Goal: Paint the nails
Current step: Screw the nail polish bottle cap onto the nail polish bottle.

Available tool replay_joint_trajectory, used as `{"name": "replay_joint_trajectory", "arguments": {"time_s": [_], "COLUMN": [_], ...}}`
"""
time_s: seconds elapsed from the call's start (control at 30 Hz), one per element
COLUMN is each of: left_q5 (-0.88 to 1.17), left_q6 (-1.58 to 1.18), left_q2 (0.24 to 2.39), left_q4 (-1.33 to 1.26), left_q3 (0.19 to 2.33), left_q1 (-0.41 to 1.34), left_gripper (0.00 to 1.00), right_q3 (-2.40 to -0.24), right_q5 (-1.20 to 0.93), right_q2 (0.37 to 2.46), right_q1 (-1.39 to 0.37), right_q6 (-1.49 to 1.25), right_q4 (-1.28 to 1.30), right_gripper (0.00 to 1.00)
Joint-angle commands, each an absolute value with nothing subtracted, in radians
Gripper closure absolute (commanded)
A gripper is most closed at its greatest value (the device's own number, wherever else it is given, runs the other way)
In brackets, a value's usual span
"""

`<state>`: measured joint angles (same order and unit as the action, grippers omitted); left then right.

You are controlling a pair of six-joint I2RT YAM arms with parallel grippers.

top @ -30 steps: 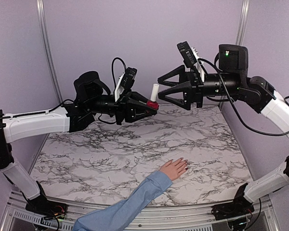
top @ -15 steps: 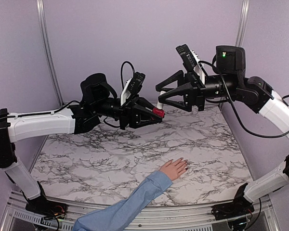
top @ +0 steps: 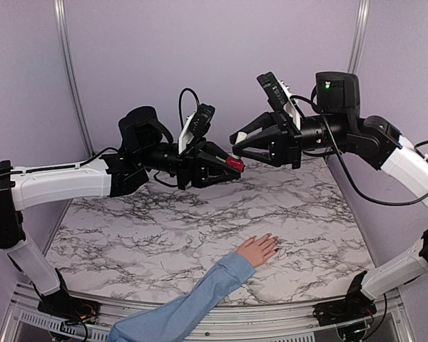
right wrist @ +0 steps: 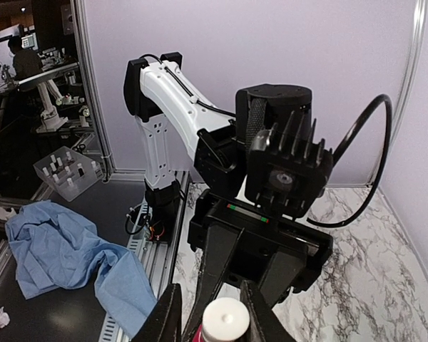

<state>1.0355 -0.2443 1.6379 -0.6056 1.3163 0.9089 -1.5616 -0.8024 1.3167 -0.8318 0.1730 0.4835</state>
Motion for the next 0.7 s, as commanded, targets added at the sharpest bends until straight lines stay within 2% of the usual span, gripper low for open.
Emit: {"name": "replay_joint_trajectory", "arguments": {"time_s": [0.0,0.13,0.23,0.67], "left_q5": [1.036,1.003,0.956,0.695], "left_q6": [-0.244,-0.236,-0.229,-0.16], "left_q2": [1.643,1.628,1.612,1.565], "left_q4": [-0.653,-0.657,-0.661,-0.661], "left_q3": [1.343,1.332,1.321,1.284], "left_q1": [0.904,0.888,0.878,0.873], "left_gripper": [1.0,1.0,1.0,1.0], "right_q3": [-1.559,-1.556,-1.556,-1.563], "right_q5": [-0.799,-0.779,-0.77,-0.594], "right_q2": [1.312,1.313,1.316,1.33], "right_q1": [-0.83,-0.83,-0.83,-0.84], "right_q6": [0.157,0.146,0.137,0.094], "right_q4": [0.485,0.483,0.48,0.471], "right_gripper": [0.77,0.93,0.98,1.0]}}
